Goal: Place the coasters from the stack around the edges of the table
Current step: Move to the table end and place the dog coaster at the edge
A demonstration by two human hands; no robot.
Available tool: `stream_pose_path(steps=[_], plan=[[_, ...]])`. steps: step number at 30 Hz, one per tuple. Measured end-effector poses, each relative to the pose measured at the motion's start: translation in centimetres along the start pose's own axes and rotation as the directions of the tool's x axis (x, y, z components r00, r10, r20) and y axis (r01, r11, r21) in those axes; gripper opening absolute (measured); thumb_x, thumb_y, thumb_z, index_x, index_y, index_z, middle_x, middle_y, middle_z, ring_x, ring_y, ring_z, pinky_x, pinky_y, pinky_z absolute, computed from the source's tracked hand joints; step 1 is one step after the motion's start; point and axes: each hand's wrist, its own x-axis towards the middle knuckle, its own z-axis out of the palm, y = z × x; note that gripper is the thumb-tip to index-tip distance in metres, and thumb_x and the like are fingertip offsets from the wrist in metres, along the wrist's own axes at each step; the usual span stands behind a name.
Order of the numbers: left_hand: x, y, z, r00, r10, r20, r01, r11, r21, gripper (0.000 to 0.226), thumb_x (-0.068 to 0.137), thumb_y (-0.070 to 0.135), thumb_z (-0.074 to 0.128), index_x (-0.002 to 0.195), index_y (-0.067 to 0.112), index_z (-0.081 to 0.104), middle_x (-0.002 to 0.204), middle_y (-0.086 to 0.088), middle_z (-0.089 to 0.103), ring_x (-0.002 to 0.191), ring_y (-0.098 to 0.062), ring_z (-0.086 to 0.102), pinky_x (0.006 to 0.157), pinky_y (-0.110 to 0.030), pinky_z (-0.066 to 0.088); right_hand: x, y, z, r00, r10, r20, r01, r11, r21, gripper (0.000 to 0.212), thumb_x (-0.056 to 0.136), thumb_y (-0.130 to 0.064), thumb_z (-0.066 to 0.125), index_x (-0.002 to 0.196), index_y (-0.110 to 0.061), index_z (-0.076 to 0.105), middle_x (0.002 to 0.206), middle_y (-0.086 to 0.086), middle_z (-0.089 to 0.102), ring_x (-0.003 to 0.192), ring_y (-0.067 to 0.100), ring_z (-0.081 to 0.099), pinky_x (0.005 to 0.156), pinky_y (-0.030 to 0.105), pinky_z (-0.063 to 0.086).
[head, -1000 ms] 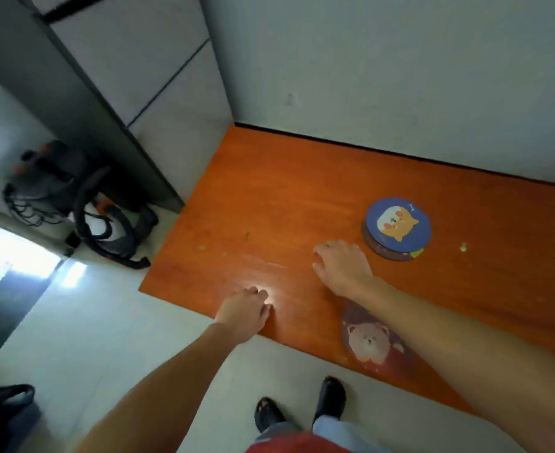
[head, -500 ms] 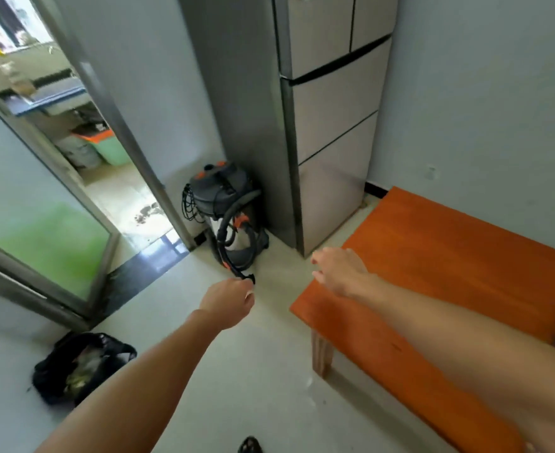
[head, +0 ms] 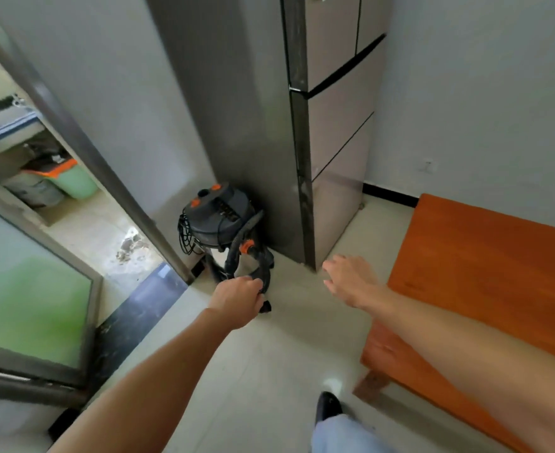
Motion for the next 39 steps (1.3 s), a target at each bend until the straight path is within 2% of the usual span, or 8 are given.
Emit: stream_pose_path(steps=[8,13,16,18,24,29,34,39], plan=[[15.8,-3.4,-1.3,0.987,0.155,0.045,-0.158,0.985,0.077,0.027,0.096,0.03,0.04,0.104,0.012,0.058,0.106,-0.009,0.061,0.095,-0.032,0.06,0.074,-0.039,0.046,10.8,5.4,1.9,0.963,0.232,0.136,-0.239,0.97,0.041,0.031,0.095,-0.025,0.045,0.122,-0.014,0.055,0.124,0.011,0.056,0.115,0.03,0.053,0.094,0.042,0.042],[24.5,-3.7,-3.0,0.961,0.271,0.06,-0.275,0.957,0.087,0.026,0.096,0.029,0.04,0.107,0.013,0.057,0.106,-0.008,0.061,0.096,-0.029,0.059,0.074,-0.039,0.044,15.4,9.0,1.5,0.943,0.302,0.14,-0.314,0.947,0.071,0.034,0.096,-0.028,0.044,0.127,-0.014,0.051,0.125,0.011,0.055,0.114,0.029,0.053,0.094,0.042,0.043],[29.8,-1.7,-3.8,0.917,0.385,0.1,-0.394,0.915,0.092,0.028,0.097,0.03,0.04,0.11,0.012,0.057,0.108,-0.009,0.061,0.097,-0.03,0.059,0.077,-0.04,0.046,16.0,12.3,1.4,0.925,0.37,0.092,-0.378,0.921,0.096,0.034,0.094,-0.031,0.045,0.123,-0.015,0.053,0.12,0.01,0.057,0.109,0.029,0.055,0.089,0.042,0.045],[33.5,0.6,-4.3,0.882,0.455,0.123,-0.467,0.88,0.092,0.03,0.097,0.03,0.04,0.112,0.011,0.058,0.111,-0.011,0.061,0.099,-0.031,0.059,0.078,-0.04,0.047,15.6,14.9,1.3,0.884,0.46,0.079,-0.467,0.875,0.126,0.033,0.093,-0.032,0.046,0.121,-0.015,0.054,0.118,0.009,0.058,0.108,0.029,0.056,0.086,0.041,0.045],[43.2,9.1,-4.8,0.689,0.709,0.15,-0.719,0.695,0.017,0.023,0.095,0.026,0.042,0.097,0.01,0.057,0.103,-0.013,0.062,0.089,-0.031,0.059,0.067,-0.034,0.039,12.8,21.9,1.9,0.675,0.731,0.102,-0.737,0.663,0.133,0.031,0.092,-0.032,0.046,0.118,-0.017,0.055,0.117,0.008,0.058,0.109,0.029,0.056,0.085,0.04,0.045],[50.8,15.6,-4.5,0.514,0.845,0.145,-0.855,0.518,0.012,0.025,0.091,0.027,0.044,0.101,0.012,0.061,0.103,-0.011,0.065,0.09,-0.033,0.062,0.073,-0.039,0.05,11.7,26.2,1.9,0.432,0.891,0.142,-0.899,0.412,0.149,0.032,0.095,-0.035,0.046,0.12,-0.018,0.054,0.119,0.007,0.058,0.112,0.028,0.056,0.089,0.04,0.046],[55.8,22.1,-3.7,0.309,0.928,0.209,-0.948,0.318,-0.012,0.026,0.092,0.03,0.045,0.104,0.014,0.06,0.108,-0.01,0.065,0.097,-0.032,0.061,0.077,-0.039,0.048,9.4,27.1,2.1,0.169,0.968,0.184,-0.961,0.121,0.25,0.029,0.096,-0.033,0.045,0.119,-0.018,0.055,0.114,0.005,0.058,0.104,0.024,0.056,0.086,0.038,0.048],[55.2,29.8,-2.7,0.069,0.965,0.255,-0.997,0.077,-0.022,0.022,0.094,0.034,0.044,0.096,0.015,0.055,0.1,-0.009,0.061,0.09,-0.031,0.06,0.073,-0.041,0.046,4.3,26.0,3.1,-0.095,0.971,0.218,-0.959,-0.148,0.24,0.031,0.095,-0.039,0.051,0.121,-0.022,0.054,0.112,0.002,0.059,0.1,0.021,0.057,0.084,0.035,0.05]])
